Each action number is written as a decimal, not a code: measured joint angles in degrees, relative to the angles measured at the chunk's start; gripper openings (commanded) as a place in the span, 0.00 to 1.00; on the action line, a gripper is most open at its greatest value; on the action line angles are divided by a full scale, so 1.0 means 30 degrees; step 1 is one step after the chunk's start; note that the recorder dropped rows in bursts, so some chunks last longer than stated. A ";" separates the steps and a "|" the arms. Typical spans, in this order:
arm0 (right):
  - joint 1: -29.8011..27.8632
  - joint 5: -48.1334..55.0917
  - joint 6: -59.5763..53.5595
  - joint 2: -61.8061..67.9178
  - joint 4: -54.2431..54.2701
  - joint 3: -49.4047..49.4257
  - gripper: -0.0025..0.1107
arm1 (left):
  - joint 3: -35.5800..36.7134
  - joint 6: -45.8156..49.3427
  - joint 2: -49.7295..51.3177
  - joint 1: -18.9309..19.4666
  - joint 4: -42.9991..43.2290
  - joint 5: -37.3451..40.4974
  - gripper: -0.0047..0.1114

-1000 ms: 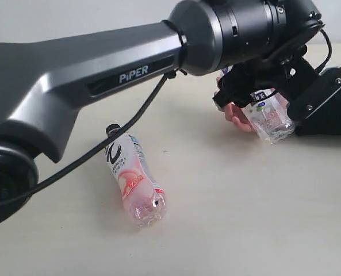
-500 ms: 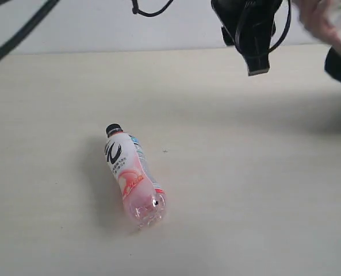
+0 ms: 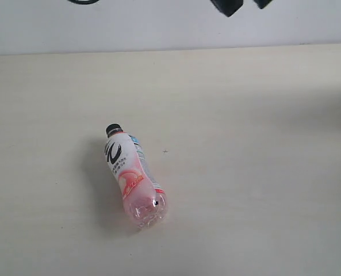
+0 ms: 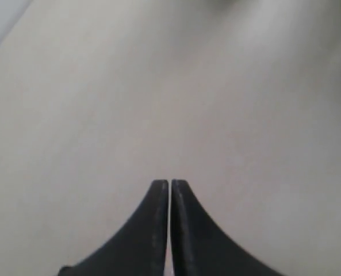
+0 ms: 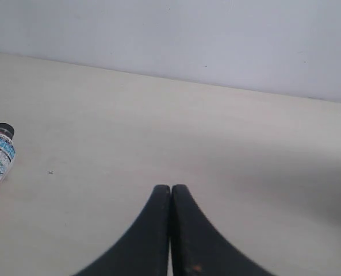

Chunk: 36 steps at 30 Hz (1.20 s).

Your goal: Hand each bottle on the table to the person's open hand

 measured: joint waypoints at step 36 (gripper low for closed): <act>0.0000 0.0000 0.0000 0.0000 0.0000 0.0000 0.02 | 2.6398 0.3502 -2.8104 -0.0618 -0.2120 -1.4536 0.04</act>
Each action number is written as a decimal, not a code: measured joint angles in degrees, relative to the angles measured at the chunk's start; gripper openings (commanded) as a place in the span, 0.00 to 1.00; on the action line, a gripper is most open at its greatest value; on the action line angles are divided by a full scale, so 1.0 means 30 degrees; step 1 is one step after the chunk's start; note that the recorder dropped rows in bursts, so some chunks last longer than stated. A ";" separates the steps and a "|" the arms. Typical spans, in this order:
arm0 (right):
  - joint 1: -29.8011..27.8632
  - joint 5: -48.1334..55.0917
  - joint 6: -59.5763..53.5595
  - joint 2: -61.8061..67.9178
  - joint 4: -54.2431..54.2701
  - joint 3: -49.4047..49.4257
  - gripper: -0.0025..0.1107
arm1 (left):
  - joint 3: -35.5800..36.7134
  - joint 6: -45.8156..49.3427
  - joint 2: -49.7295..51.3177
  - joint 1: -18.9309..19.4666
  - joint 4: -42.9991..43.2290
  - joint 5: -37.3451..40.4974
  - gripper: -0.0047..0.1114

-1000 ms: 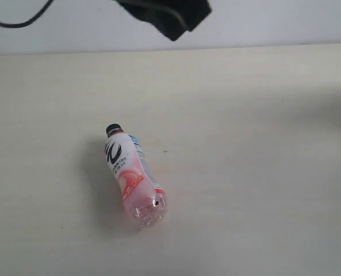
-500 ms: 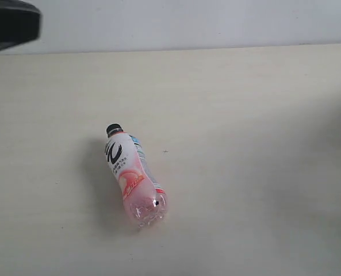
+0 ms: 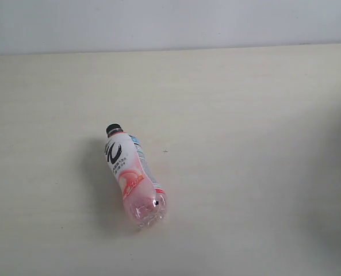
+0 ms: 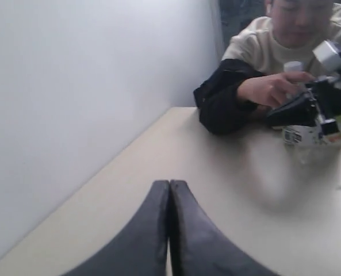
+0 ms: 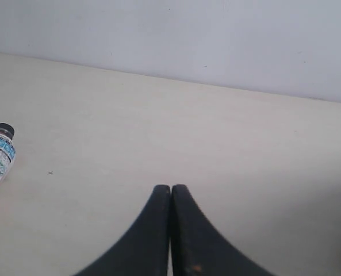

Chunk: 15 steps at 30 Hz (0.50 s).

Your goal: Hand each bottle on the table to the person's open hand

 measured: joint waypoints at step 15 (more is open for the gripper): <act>0.0000 -0.0029 0.0000 0.0000 0.0000 0.0000 0.02 | 0.2160 0.7299 -0.1122 -0.2149 -0.0501 0.1745 0.04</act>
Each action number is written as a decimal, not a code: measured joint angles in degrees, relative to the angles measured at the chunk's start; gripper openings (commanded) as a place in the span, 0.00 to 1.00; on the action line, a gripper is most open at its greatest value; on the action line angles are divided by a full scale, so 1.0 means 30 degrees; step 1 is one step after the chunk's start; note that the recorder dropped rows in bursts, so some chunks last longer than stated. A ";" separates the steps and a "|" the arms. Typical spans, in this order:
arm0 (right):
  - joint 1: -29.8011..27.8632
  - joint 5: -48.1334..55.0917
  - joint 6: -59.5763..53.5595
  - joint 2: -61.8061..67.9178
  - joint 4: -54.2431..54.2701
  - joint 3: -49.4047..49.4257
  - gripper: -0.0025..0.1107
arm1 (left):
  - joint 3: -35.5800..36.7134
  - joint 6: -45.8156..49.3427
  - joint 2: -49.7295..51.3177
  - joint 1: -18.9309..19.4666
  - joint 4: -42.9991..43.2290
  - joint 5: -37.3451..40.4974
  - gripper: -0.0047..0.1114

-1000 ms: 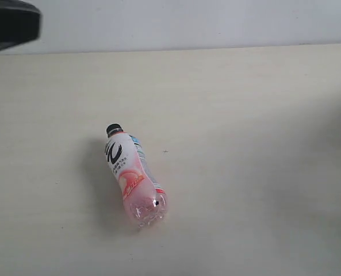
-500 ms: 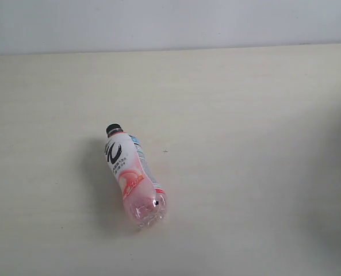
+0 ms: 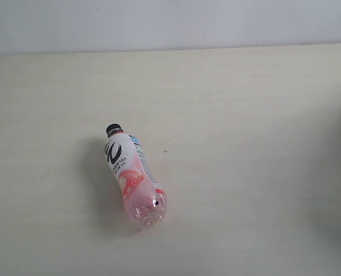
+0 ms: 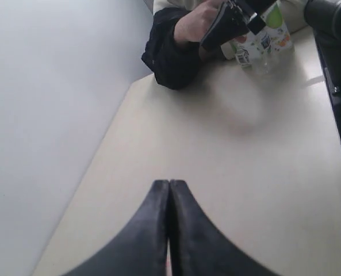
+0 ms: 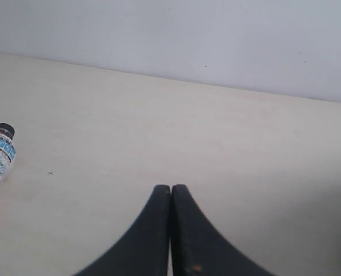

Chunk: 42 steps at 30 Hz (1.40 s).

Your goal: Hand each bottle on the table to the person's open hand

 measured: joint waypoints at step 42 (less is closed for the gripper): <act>0.0000 0.0000 0.0000 0.0000 0.0000 0.0000 0.02 | 0.3418 -0.2310 -0.2157 -0.0070 -0.0473 -0.3358 0.04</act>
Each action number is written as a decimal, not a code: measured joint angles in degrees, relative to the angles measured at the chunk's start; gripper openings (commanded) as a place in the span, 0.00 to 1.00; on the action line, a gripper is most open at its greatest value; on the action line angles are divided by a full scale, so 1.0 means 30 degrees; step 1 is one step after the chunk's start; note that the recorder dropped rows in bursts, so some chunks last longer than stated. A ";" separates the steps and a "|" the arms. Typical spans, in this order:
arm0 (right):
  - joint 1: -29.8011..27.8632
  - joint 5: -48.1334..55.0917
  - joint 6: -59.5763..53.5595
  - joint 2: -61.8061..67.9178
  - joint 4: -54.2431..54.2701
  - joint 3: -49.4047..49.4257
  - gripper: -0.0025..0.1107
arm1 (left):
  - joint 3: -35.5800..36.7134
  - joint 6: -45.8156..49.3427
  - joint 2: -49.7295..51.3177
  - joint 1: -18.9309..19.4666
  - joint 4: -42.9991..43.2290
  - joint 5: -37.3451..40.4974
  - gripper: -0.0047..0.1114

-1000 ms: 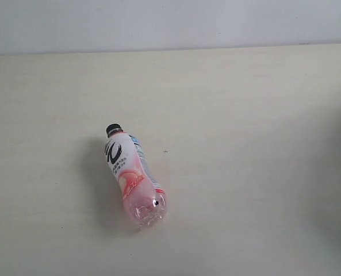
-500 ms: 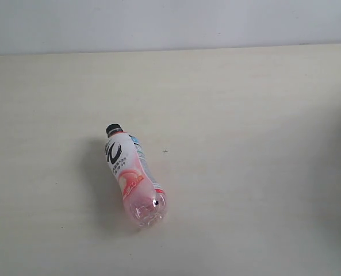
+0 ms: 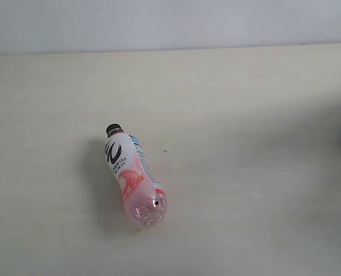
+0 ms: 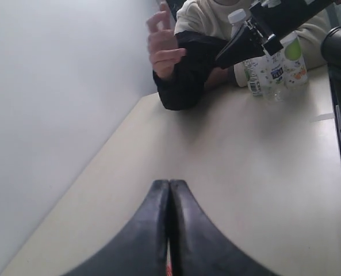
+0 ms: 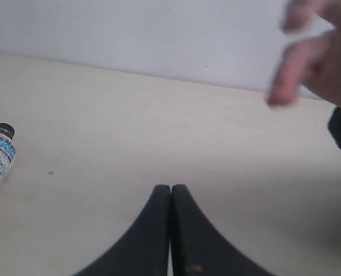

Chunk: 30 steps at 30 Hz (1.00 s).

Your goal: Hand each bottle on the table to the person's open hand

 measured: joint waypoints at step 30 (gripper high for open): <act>0.0000 0.0000 0.0000 0.0000 0.0000 0.0000 0.02 | 0.0000 -0.0781 0.0000 0.0000 -0.0032 -0.1583 0.41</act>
